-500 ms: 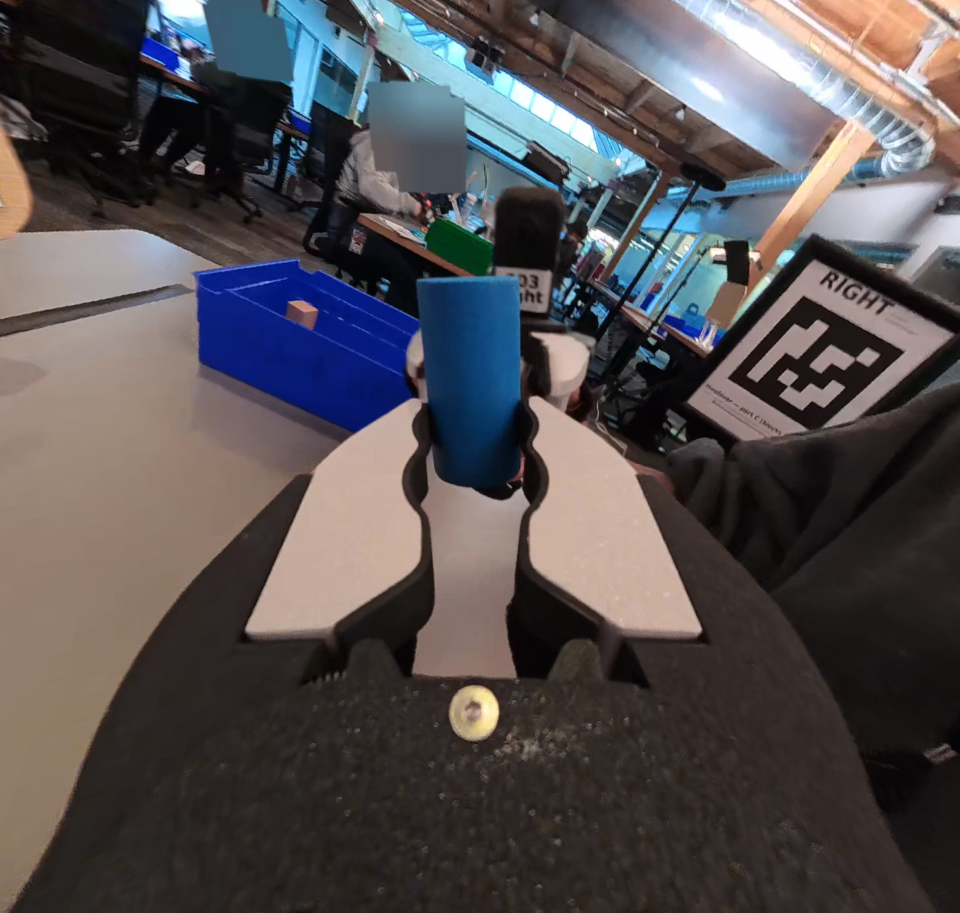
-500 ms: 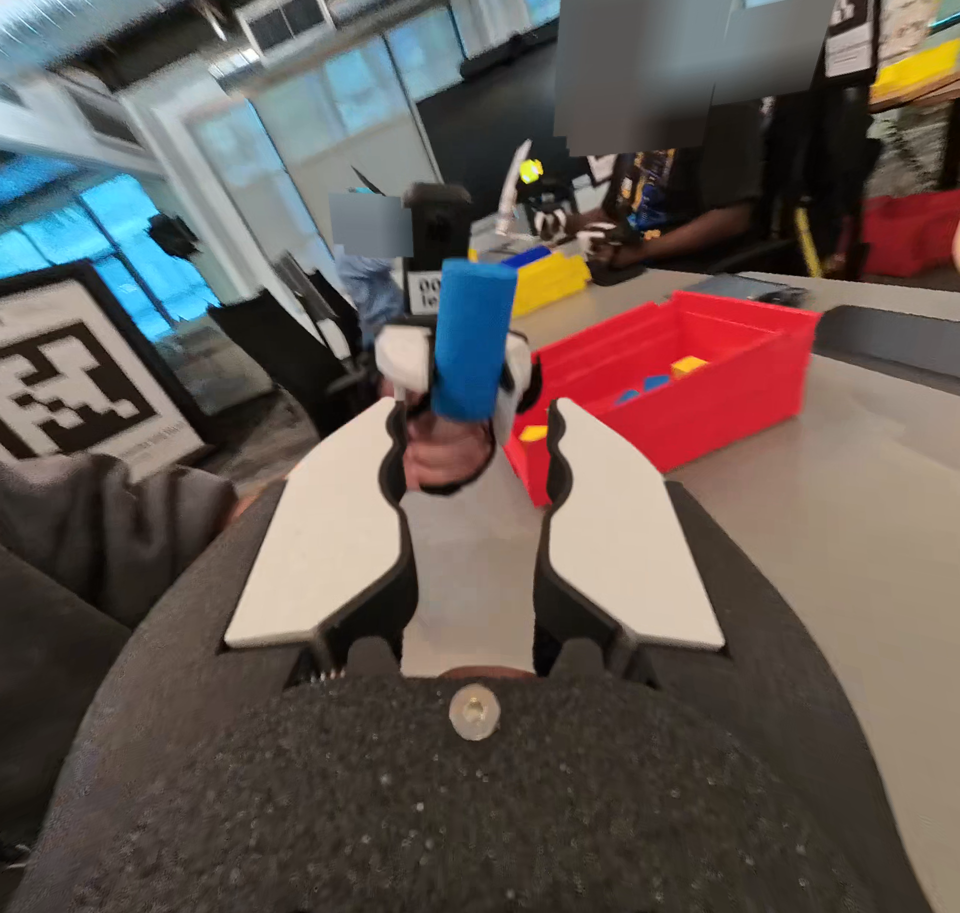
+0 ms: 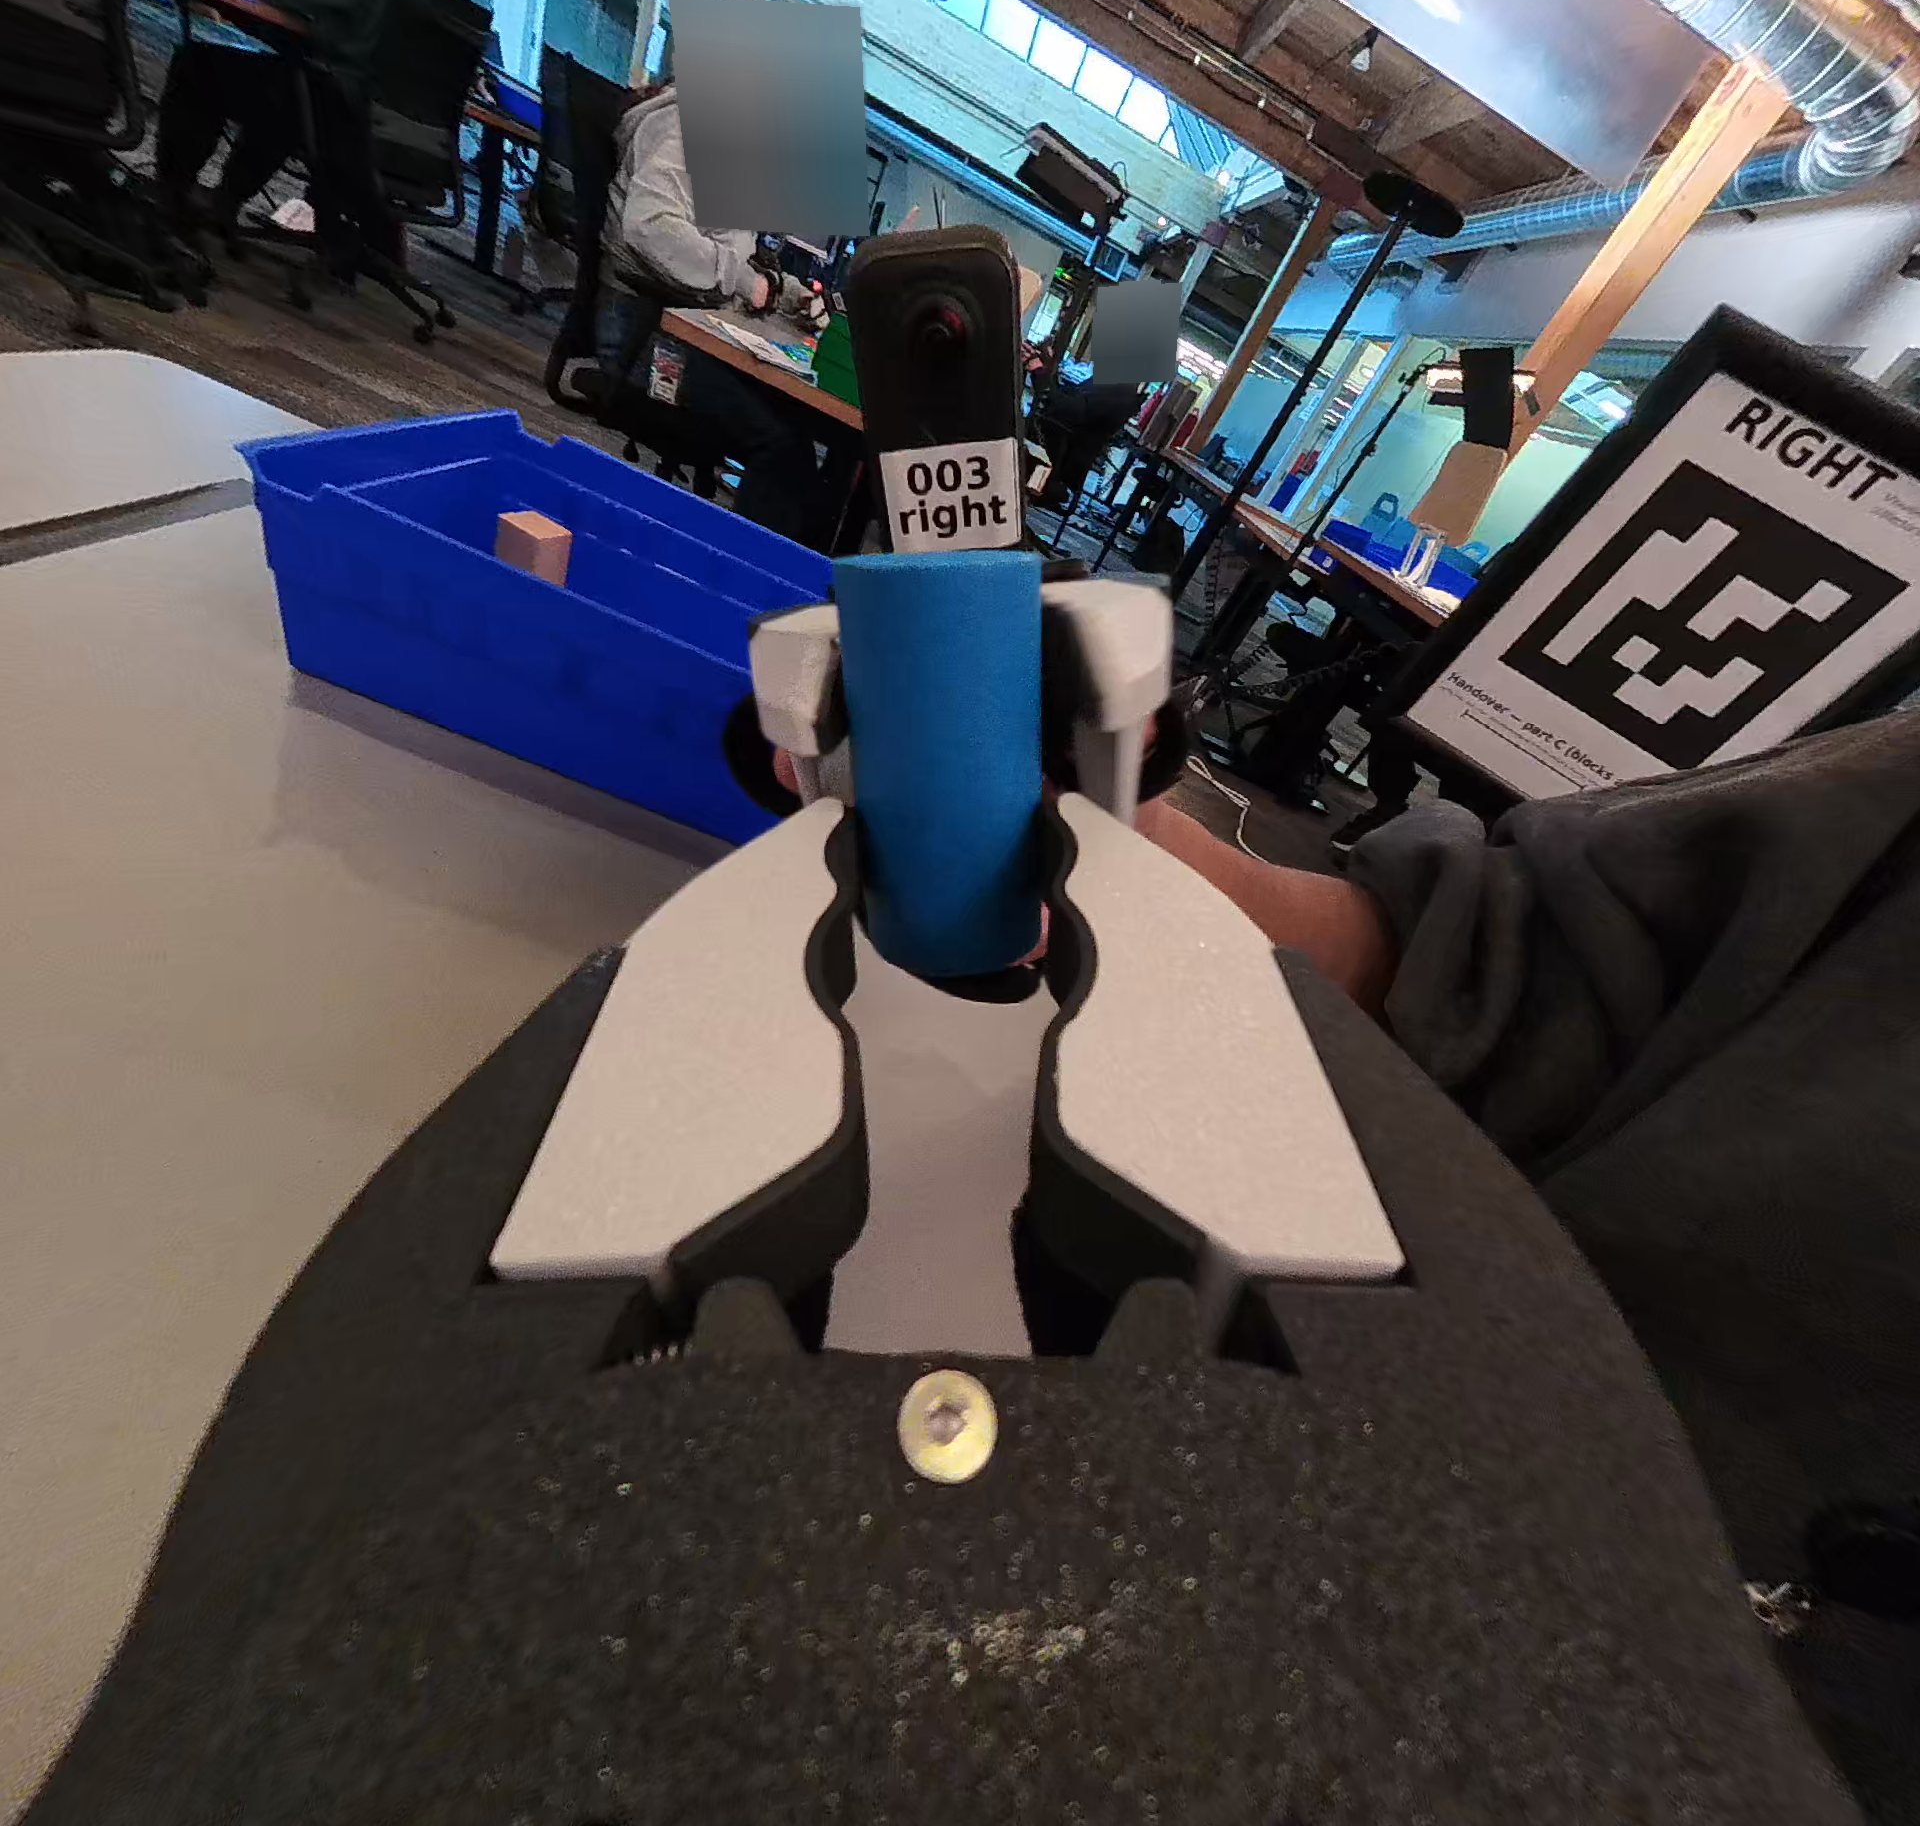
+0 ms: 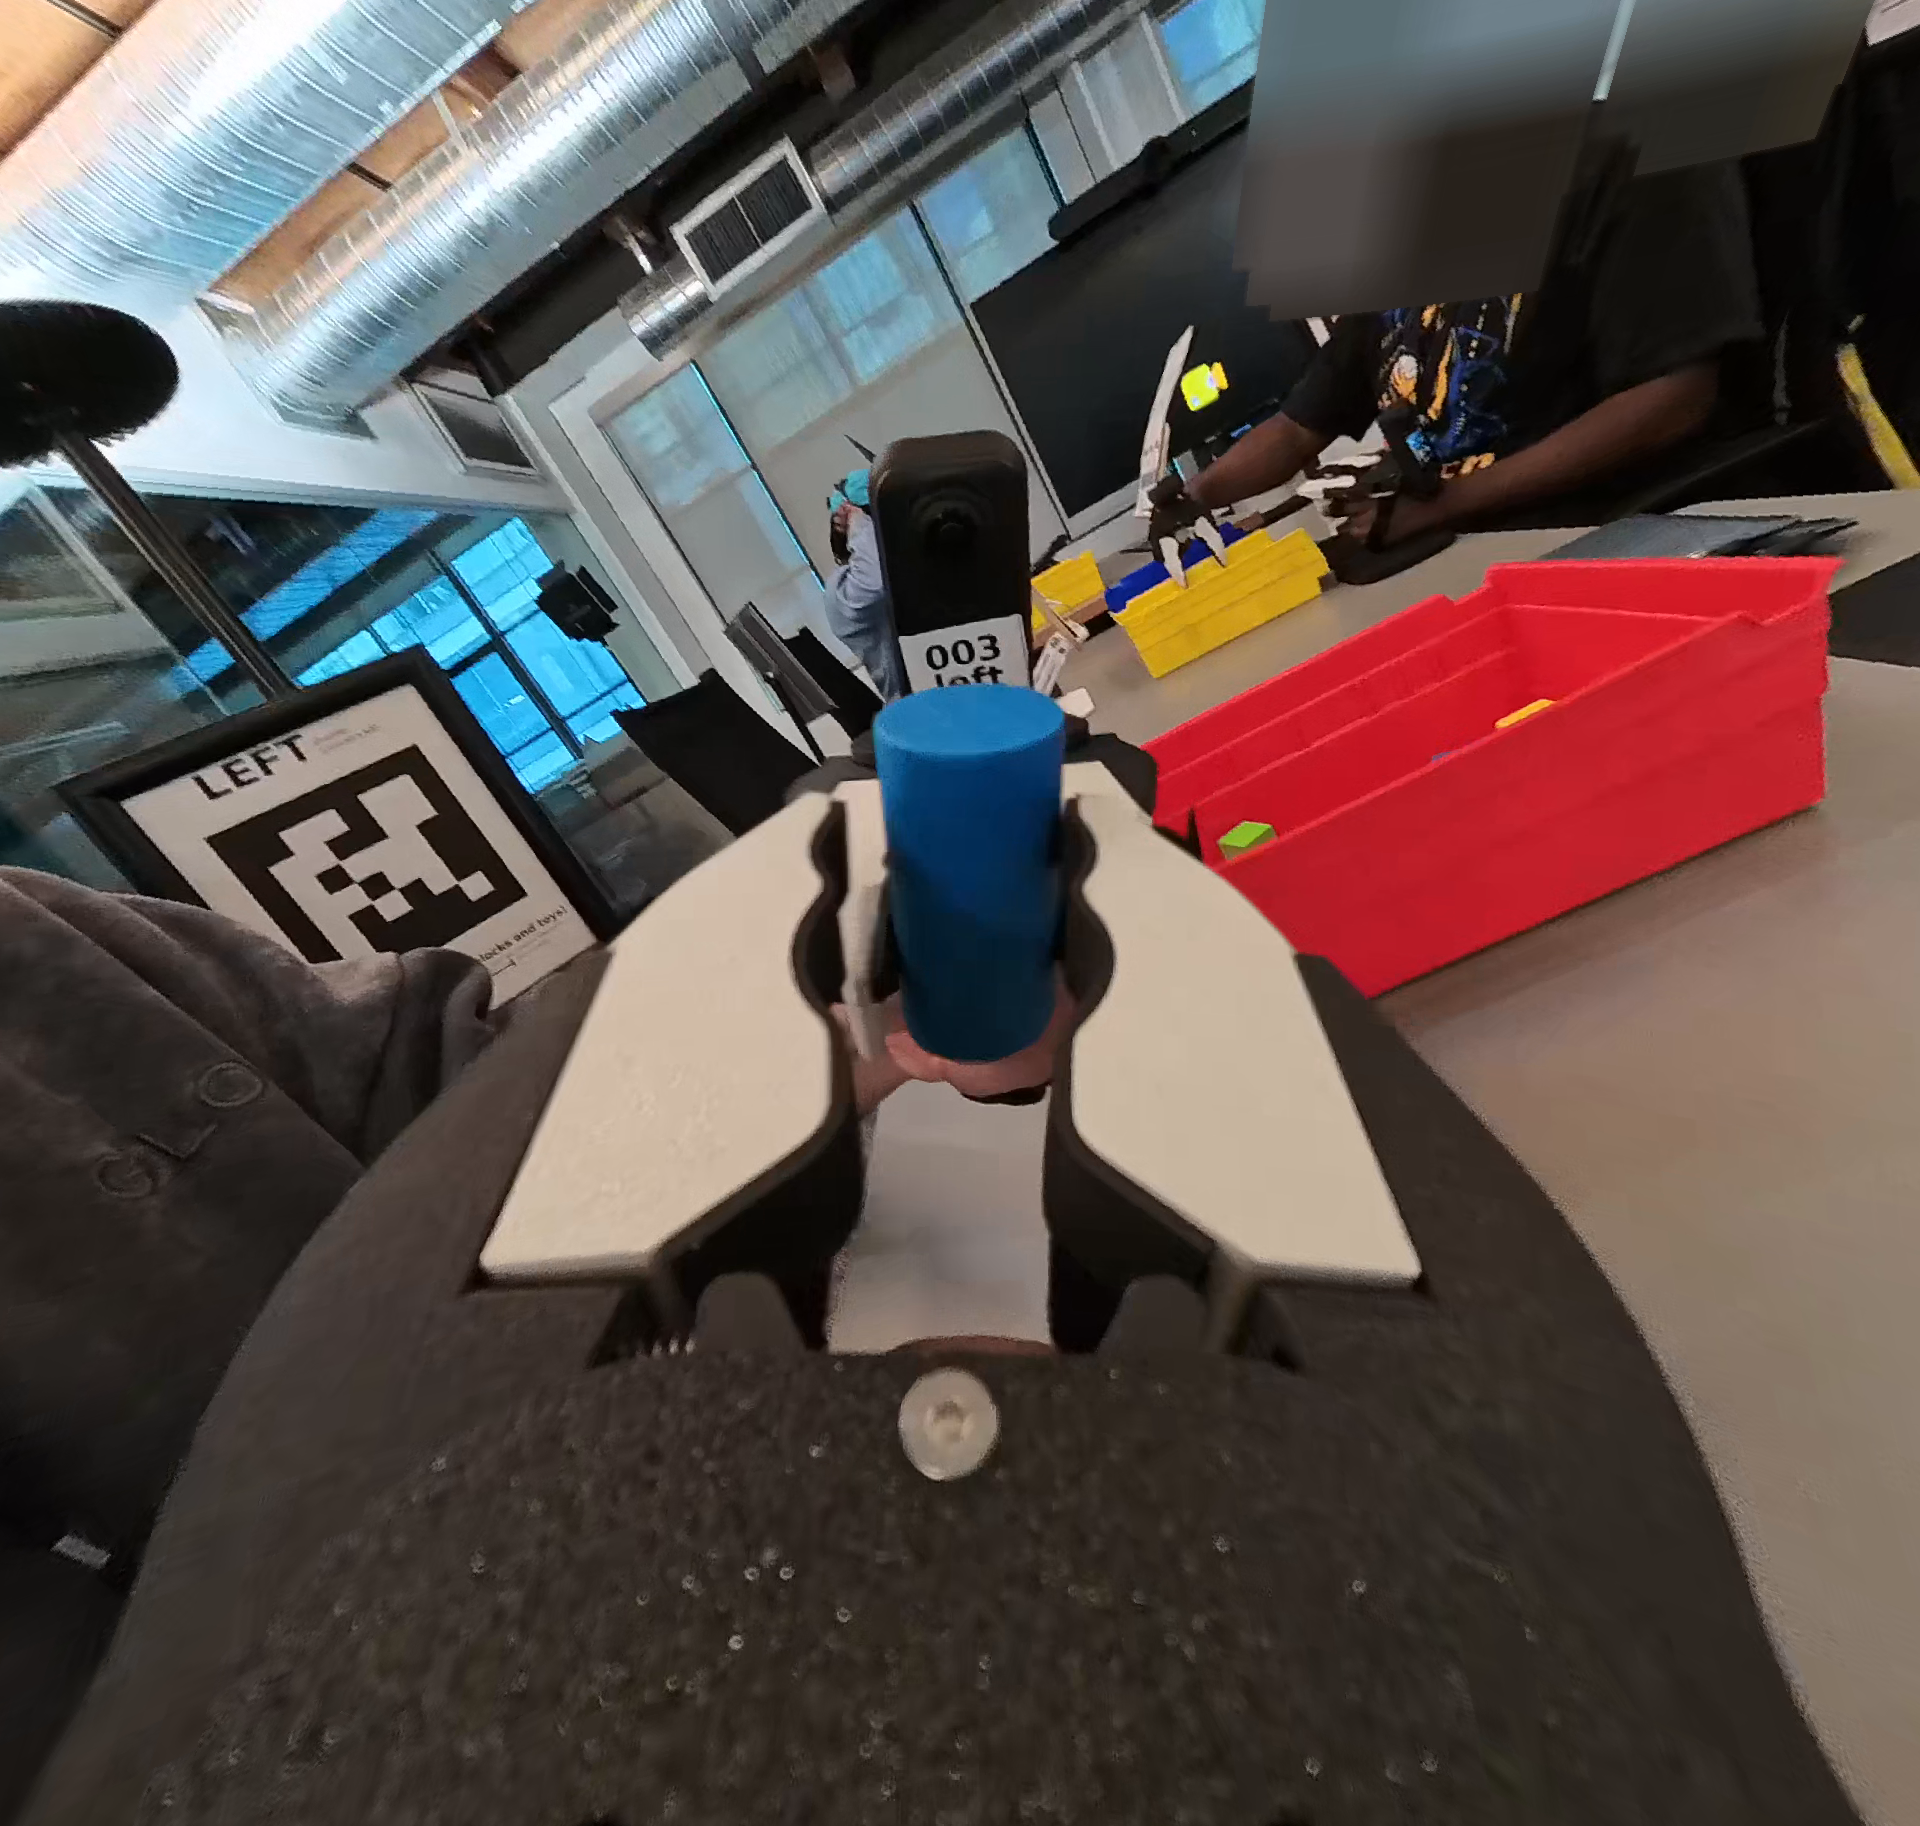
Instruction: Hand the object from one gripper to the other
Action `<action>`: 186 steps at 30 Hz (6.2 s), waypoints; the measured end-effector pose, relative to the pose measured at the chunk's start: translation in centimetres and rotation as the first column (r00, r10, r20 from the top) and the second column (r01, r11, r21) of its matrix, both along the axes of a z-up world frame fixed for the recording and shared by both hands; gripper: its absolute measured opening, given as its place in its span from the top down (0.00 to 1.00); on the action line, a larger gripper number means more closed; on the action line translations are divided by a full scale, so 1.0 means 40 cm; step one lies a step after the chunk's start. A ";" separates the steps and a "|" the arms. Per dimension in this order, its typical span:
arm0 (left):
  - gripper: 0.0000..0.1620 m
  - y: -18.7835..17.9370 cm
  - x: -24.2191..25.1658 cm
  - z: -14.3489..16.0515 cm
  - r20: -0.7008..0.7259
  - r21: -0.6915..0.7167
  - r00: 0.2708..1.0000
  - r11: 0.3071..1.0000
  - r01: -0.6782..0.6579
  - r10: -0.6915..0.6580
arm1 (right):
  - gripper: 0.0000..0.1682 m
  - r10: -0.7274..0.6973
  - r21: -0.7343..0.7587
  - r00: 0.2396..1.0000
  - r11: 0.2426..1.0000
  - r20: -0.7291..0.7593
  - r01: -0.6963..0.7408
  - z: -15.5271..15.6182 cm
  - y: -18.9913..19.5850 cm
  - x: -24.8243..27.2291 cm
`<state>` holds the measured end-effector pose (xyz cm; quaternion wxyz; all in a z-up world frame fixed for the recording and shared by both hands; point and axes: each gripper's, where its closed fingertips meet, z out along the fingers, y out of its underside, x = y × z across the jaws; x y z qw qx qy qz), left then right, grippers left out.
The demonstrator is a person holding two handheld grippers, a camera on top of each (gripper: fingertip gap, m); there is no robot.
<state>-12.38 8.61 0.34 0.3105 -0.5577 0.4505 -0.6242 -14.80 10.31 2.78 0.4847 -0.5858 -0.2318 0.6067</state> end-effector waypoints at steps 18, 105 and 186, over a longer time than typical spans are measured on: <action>0.61 -0.107 -0.258 -0.234 -0.291 0.158 0.876 0.923 -0.352 0.384 | 0.81 -0.344 0.145 0.916 0.936 0.203 0.320 0.124 -0.031 0.345; 0.60 0.308 -0.762 -0.424 -0.975 0.182 -0.177 0.938 -0.295 0.134 | 0.66 -0.651 0.451 0.326 0.731 0.685 0.512 -0.409 -0.296 0.393; 0.67 -0.253 -0.341 -0.322 -0.332 0.001 0.864 0.916 -0.402 0.379 | 0.79 0.175 -0.066 -0.143 0.823 0.974 0.564 -0.418 0.149 1.010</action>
